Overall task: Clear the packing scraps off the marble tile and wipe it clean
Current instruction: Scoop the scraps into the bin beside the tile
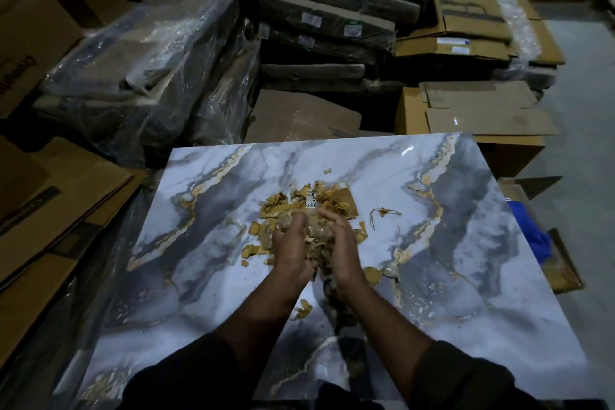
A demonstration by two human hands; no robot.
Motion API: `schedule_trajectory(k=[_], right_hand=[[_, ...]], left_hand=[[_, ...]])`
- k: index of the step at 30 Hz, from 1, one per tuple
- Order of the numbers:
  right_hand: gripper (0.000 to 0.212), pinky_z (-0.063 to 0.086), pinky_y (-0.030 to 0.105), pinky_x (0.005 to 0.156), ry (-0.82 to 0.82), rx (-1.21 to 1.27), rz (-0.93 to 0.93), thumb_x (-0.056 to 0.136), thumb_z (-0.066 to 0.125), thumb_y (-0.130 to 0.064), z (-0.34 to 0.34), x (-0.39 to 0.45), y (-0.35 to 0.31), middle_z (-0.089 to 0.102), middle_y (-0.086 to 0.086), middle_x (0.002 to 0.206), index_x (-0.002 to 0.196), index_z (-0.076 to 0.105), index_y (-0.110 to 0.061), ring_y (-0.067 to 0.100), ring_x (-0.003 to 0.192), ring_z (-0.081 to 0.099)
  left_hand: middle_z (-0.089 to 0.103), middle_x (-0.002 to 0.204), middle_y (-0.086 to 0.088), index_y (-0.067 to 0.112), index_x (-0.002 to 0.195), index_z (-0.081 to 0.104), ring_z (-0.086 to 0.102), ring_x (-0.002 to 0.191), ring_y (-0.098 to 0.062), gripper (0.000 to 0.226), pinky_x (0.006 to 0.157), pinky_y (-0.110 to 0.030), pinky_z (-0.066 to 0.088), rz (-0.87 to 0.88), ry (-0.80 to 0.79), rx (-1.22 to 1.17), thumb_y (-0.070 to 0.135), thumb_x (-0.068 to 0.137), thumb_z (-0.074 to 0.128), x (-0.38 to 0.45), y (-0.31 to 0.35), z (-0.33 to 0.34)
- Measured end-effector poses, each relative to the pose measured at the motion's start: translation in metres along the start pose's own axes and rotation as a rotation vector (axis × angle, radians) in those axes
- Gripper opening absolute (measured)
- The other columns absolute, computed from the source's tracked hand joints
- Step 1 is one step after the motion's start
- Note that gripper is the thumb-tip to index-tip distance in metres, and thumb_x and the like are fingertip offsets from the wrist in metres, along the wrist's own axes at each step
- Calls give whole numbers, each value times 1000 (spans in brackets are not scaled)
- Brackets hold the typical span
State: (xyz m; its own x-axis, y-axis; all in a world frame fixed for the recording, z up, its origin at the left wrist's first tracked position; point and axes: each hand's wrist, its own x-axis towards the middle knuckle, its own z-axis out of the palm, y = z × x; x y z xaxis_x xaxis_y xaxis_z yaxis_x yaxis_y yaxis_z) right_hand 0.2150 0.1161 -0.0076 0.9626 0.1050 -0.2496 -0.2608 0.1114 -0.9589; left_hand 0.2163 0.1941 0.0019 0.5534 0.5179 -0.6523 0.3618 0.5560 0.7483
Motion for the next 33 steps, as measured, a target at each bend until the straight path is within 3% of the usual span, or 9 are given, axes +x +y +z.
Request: schedule_trajectory(k=[3,7,10,15,17,20,26,29,33], right_hand=[[32,47,35,101,82,-151,9,104,41,-20,-30,18,15,63,1,128,118,69,-20,16,121,57],[23,42,34,91,268,-585,-95,103,49,-21,-55,23,41,65,2,114,109,71,-17,24,114,54],[19,34,43,104,443,-914,-170,98,57,-27,-92,4,67,63,1,123,112,70,-24,24,124,47],[62,8,48,126,215,-1077,-187,97,34,-59,-115,-27,107,43,6,156,139,57,-20,25,150,25],[72,5,49,126,131,-1093,-236,95,28,-68,-106,-30,112,36,5,160,145,50,-21,24,153,18],[77,9,51,125,4,-1112,-317,92,28,-78,-94,-34,116,29,2,161,149,39,-28,23,153,16],[33,37,44,89,-143,-1375,-633,91,56,-52,-85,-38,124,50,3,120,114,56,-28,28,112,50],[12,40,39,70,-141,-1390,-633,95,56,-36,-82,-34,123,49,1,97,95,57,-24,27,88,53],[19,41,33,57,-114,-1303,-443,100,55,-37,-79,-21,103,56,-1,88,89,58,-22,21,74,59]], left_hand=[[57,138,-22,8,143,49,60,121,-43,76,84,-51,54,-86,-146,-30,32,74,71,3,6,-7],[45,154,-18,11,151,41,47,138,-42,78,105,-56,46,-115,-233,-94,31,81,71,-1,8,-5],[38,159,-18,13,155,36,41,143,-43,78,105,-58,42,-118,-230,-69,29,86,69,2,11,-8],[36,159,-21,12,156,32,44,138,-46,81,99,-60,50,-124,-184,-28,27,86,70,3,0,-10],[41,155,-23,11,154,34,48,134,-47,83,92,-56,52,-125,-185,-16,28,82,72,2,-6,-11],[48,150,-21,13,152,38,51,131,-46,101,105,-66,44,-145,-187,2,38,62,76,2,-13,-12],[44,152,-18,20,158,25,52,130,-44,89,106,-66,44,-135,-111,29,34,86,76,9,-25,-23],[54,144,-19,12,152,38,57,125,-42,73,106,-64,45,-139,-126,60,31,90,73,9,-26,-27],[57,139,-17,12,148,43,59,122,-38,67,107,-58,47,-129,-133,87,33,91,71,7,-25,-27]])
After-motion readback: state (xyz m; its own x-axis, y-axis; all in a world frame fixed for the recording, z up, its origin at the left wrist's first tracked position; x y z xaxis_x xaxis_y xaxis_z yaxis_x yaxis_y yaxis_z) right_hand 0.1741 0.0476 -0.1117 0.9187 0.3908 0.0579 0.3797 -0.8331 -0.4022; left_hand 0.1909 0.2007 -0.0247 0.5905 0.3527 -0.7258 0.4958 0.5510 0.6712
